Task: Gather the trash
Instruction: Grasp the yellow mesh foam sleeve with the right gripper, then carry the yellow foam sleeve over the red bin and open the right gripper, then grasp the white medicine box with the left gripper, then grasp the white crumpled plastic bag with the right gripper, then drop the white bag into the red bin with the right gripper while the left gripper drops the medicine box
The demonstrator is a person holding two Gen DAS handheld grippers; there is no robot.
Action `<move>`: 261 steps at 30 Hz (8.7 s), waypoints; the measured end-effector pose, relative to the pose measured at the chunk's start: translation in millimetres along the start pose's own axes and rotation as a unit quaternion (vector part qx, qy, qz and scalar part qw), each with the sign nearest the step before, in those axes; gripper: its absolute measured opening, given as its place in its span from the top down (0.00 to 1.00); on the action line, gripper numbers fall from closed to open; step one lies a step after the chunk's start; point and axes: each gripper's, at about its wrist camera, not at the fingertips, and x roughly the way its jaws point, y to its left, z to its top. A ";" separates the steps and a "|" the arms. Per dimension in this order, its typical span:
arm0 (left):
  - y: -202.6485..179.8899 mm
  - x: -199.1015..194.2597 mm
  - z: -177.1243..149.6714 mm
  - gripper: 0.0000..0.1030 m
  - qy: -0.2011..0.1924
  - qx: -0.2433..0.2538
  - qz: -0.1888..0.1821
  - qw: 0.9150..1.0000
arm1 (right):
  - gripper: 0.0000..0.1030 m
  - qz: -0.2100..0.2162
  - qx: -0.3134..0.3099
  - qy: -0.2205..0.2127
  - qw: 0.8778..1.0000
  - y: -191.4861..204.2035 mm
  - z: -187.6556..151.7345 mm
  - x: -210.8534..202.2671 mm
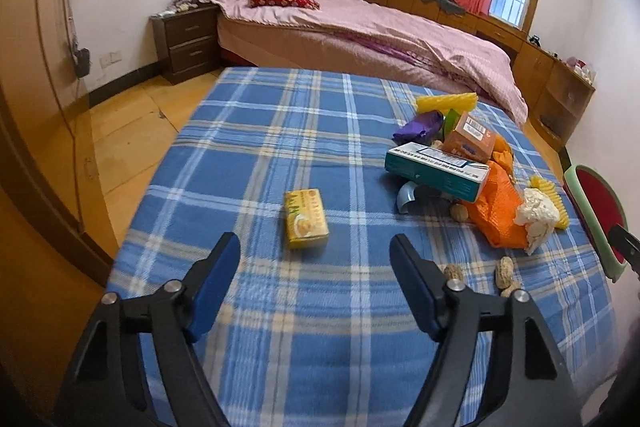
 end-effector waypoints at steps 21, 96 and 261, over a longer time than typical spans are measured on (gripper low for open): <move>10.0 45.8 11.6 0.71 0.042 -0.032 -0.033 0.998 | 0.10 0.000 0.023 0.048 0.999 -3.8 20.1 81.2; -385.3 41.4 2.5 0.71 0.052 0.236 -0.282 0.929 | 0.89 -0.038 0.220 -0.060 0.973 -236.2 -27.4 -22.7; -96.2 -8.7 41.9 0.44 0.004 0.023 -0.186 0.982 | 0.66 0.079 0.163 -0.046 0.982 -73.5 -35.0 -48.1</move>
